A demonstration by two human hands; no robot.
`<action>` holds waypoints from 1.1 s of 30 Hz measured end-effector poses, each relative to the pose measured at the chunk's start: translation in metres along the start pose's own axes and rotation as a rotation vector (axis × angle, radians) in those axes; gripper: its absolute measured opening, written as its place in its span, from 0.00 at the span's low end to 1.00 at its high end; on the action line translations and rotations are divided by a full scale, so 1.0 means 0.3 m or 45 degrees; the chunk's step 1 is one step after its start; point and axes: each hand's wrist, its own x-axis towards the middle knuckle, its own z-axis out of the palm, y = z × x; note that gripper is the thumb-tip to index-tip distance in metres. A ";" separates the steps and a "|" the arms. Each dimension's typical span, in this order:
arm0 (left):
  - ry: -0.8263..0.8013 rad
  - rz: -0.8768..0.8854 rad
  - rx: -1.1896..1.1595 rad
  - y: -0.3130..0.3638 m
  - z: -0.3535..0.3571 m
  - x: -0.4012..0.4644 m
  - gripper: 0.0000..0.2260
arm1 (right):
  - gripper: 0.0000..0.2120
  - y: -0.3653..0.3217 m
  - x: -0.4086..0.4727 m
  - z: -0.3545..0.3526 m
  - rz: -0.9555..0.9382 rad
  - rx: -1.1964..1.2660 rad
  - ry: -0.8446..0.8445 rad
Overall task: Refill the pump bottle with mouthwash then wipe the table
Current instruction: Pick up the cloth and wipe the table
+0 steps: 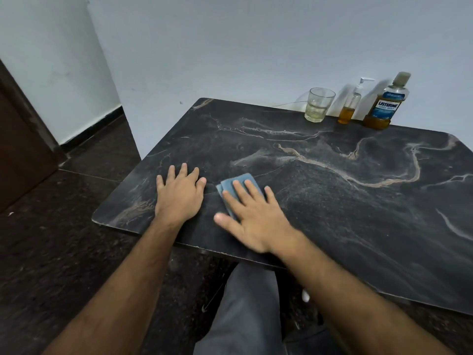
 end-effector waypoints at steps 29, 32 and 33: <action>-0.008 -0.009 0.032 0.005 0.005 -0.001 0.24 | 0.36 0.447 0.115 -0.074 0.423 0.034 0.065; -0.020 0.014 0.042 0.017 0.006 -0.006 0.24 | 0.39 0.436 0.000 -0.055 0.452 0.024 0.086; -0.032 0.033 0.046 0.020 0.006 -0.009 0.24 | 0.42 0.411 -0.046 -0.048 0.446 0.021 0.089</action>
